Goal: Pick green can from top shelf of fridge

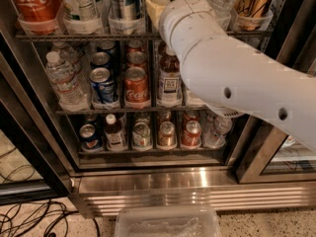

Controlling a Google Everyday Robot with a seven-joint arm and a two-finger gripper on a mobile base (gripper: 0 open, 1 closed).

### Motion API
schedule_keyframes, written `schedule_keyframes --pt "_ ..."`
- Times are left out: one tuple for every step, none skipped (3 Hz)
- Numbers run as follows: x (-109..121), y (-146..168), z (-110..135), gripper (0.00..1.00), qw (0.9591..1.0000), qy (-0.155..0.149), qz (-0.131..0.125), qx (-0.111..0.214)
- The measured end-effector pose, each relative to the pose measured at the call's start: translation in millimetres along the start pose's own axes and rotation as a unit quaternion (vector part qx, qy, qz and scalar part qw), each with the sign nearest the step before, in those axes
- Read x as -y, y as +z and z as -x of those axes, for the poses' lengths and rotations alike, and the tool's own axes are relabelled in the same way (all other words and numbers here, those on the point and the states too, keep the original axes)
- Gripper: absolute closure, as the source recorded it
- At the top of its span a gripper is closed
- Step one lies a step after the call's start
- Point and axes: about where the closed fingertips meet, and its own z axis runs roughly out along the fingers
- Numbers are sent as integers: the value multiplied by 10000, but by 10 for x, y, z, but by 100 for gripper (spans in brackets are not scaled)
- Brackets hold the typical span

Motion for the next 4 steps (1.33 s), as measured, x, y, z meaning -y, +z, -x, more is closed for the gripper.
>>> schedule_keyframes --pt "25 -25 95 100 9998 75 -39 189" --pt "69 -51 188 100 9992 122 -104 369" --pt "100 -69 261 100 9986 141 -141 484" --pt "120 -97 322 100 9982 170 -153 548"
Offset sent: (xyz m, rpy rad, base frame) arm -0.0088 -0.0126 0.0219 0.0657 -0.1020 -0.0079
